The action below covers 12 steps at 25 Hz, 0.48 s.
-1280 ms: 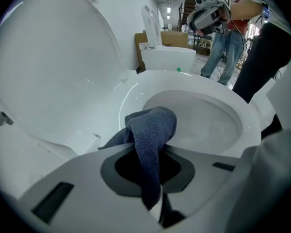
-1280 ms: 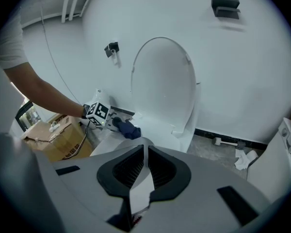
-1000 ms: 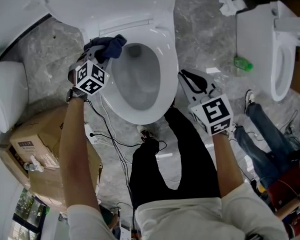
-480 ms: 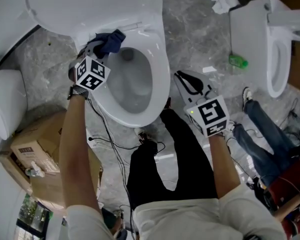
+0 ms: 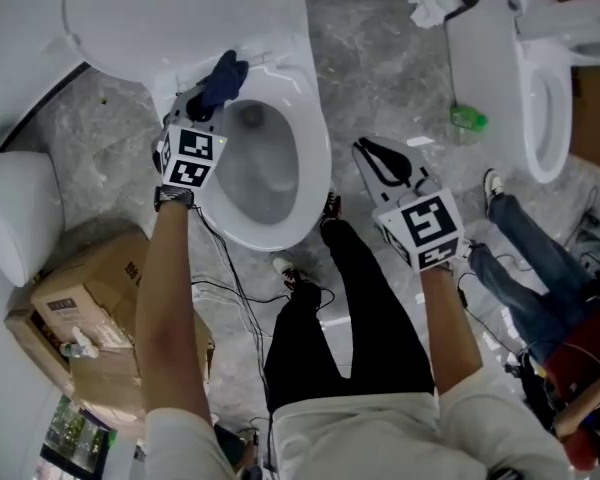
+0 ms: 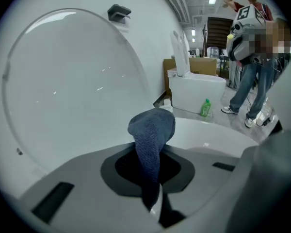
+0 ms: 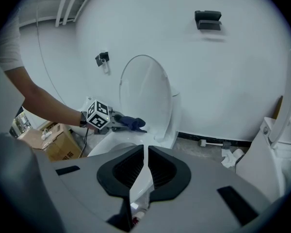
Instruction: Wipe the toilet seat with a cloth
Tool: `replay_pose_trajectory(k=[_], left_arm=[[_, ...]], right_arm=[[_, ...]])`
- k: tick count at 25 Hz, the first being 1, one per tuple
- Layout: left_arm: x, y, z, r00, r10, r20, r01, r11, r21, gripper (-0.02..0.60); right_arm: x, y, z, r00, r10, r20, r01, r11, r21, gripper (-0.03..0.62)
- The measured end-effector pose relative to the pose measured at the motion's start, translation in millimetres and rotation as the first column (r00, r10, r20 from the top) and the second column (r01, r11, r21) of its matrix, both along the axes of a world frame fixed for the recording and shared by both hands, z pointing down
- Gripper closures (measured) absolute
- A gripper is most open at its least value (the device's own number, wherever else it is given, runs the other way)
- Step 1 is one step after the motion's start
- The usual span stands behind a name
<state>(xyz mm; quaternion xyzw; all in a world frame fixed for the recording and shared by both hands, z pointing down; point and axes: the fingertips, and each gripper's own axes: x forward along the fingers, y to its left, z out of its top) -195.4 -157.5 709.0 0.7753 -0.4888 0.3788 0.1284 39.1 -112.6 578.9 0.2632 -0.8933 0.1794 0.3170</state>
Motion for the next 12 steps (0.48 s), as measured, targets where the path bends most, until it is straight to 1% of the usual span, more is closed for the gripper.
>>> replay_pose_trajectory(k=[4,6,8,12], left_arm=[[9.3,14.7,-35.3,0.997,-0.055,-0.049,0.056,0.998,0.011,0.545],[14.2,19.6,-54.1,0.989,-0.097,-0.111,0.100,0.995,0.021,0.545],[19.1,24.8,-74.6,0.976,-0.134,-0.174,0.142,0.989,0.036,0.545],[40.6,50.3,-125.9,0.966,-0.131,-0.221,0.151,0.986,0.076,0.545]], right_arm=[[-4.0,0.1,-30.0,0.999,0.012,0.039,-0.013,0.999,0.034,0.543],[-5.4,-2.8,-45.7,0.999,0.016,0.048,-0.018,0.998,0.052,0.543],[-7.5,-5.2,-62.8,0.998,0.020,0.057,-0.024,0.997,0.070,0.543],[-8.6,0.5,-106.4,0.997,0.020,0.076,-0.027,0.995,0.101,0.543]])
